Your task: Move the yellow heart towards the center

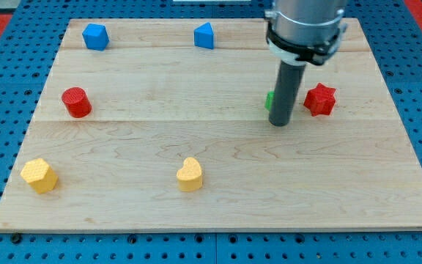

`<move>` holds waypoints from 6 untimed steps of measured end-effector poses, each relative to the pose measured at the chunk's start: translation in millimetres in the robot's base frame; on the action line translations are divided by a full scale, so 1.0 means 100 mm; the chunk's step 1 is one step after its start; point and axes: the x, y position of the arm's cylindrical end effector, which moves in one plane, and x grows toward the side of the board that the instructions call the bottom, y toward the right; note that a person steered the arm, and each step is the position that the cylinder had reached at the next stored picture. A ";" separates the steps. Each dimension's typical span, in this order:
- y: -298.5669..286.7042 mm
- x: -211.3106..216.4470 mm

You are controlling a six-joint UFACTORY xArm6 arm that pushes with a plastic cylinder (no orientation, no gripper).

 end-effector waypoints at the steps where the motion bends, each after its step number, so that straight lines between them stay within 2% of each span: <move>1: 0.00 0.11; 2: -0.01 0.00; 3: 0.05 0.07; 4: 0.29 0.95; 5: -0.52 1.45; 6: -1.40 1.45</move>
